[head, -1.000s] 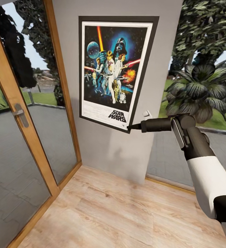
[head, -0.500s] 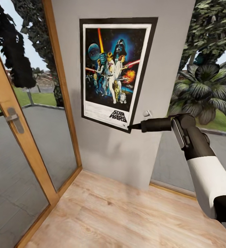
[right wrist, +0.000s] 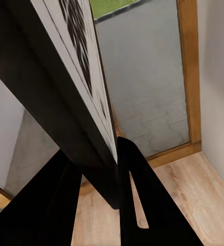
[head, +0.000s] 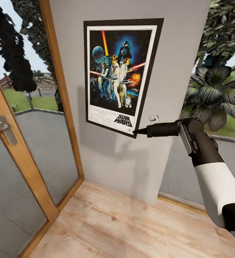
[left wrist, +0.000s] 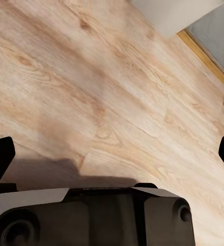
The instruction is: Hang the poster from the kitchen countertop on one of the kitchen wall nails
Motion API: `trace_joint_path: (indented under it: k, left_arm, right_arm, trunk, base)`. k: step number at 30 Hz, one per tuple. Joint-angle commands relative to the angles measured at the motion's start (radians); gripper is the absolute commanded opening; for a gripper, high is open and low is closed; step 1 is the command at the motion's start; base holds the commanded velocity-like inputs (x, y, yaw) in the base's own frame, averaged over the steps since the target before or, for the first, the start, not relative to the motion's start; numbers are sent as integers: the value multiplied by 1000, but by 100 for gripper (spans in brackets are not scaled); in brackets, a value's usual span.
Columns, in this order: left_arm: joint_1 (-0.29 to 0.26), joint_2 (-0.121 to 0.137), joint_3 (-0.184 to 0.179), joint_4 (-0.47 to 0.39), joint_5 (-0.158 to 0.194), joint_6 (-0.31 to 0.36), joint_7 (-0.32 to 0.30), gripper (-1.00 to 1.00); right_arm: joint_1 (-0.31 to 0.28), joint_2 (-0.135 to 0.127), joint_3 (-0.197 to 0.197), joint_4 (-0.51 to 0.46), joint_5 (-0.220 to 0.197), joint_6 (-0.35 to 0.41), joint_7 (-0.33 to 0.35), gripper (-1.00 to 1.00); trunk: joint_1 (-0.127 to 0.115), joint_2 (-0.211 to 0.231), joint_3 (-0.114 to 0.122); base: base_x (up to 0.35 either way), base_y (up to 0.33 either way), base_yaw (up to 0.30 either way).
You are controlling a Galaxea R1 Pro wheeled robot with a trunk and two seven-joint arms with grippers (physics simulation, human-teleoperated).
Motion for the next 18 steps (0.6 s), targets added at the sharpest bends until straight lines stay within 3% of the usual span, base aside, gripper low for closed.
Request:
trace_joint_path:
  k: [1, 8, 18]
  left_arm:
    - [-1, 1, -8, -1, 9, -4, -1, 100]
    - [-1, 1, -8, -1, 9, -4, 0, 100]
    - [-1, 1, -7, -1, 9, -24, 1, 100]
  right_arm:
    - [-1, -1, 1, 0, -6, 8, -1, -100]
    - [-1, 0, 3, 1, -4, 8, -3, -100]
    - [-1, 0, 6, 3, -2, 8, -12, -100]
  trunk:
    - [1, -2, -2]
    - [1, -2, -2]
    - [1, -2, -2]
  base:
    - [247, 0, 0]
    - [176, 4, 0]
    - [146, 94, 0]
